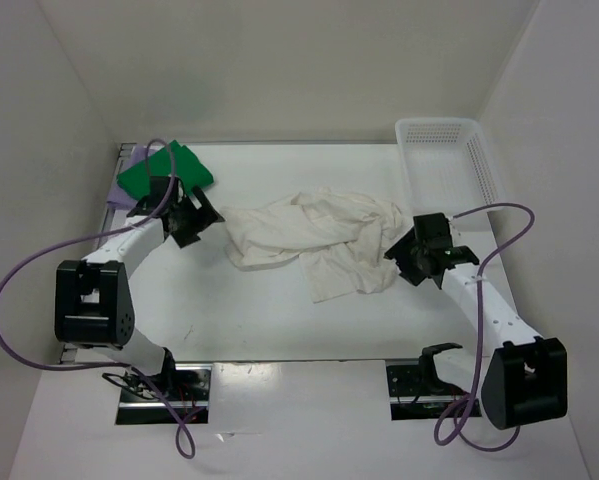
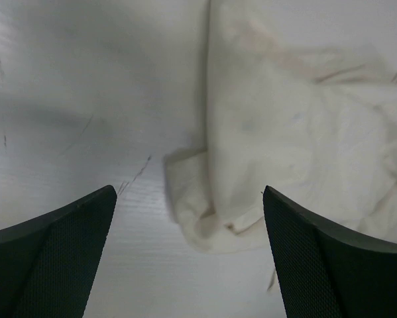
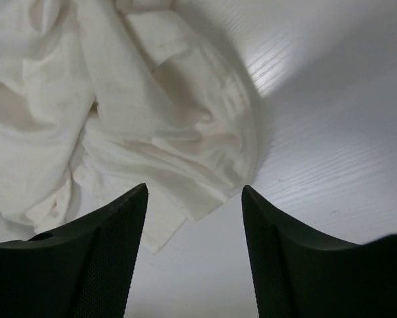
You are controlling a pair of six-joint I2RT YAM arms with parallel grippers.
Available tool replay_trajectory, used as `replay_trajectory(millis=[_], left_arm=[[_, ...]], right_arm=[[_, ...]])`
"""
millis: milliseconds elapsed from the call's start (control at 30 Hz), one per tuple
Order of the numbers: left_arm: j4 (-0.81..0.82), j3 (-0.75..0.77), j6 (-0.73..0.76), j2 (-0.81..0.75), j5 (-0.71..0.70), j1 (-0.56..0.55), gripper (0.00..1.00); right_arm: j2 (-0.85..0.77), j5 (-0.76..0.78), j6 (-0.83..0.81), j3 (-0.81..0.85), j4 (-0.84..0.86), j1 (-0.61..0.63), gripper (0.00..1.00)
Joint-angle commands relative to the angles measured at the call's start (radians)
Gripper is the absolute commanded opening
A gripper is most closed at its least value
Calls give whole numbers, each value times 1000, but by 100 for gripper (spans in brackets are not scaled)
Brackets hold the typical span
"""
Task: Fold and stack the t-shirts
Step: Flatten out the tshirt
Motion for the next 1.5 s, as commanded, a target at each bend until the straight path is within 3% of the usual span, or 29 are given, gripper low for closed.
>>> replay_trajectory(millis=[0,33,167,200,267,333,367,433,500,667,900,1133,1267,1367,1467], left_arm=[[8,-52,6,-4,12,-30,100],[20,-95,6,-28,12,-30,100],[81,-171,-67,-40,67,-30,97],[81,-181,-81,-40,68,-30,85],[92,-204,-107,-31,77,-41,72],[135,-243,-146,-21,68,-41,60],[135,-243,-155,-20,68,-41,59],[156,-243,-164,19,46,-53,58],[156,-231,-164,67,46,-73,56],[202,-218,-221,128,37,-82,49],[202,-218,-239,130,-3,-82,42],[215,-218,-261,130,-12,-82,29],[227,-218,-270,130,-12,-82,29],[248,-218,-270,141,-3,-82,35],[248,-218,-270,151,-3,-91,61]], right_arm=[[-34,-28,1,37,-18,66,64],[-43,-38,13,37,-18,126,62],[-18,-110,146,-49,65,296,31],[24,-133,168,-78,89,327,25],[67,-142,196,-79,152,402,20],[131,-142,210,-79,186,456,22],[154,-142,222,-79,214,465,25],[218,-151,240,-79,246,484,43],[252,-151,254,-68,281,516,51],[335,-125,317,-59,317,554,51],[349,-52,407,-79,370,565,38],[380,-38,421,-57,396,565,32],[415,-38,412,-37,396,565,32],[426,-50,403,-37,396,565,37],[426,-61,403,-37,397,565,38]])
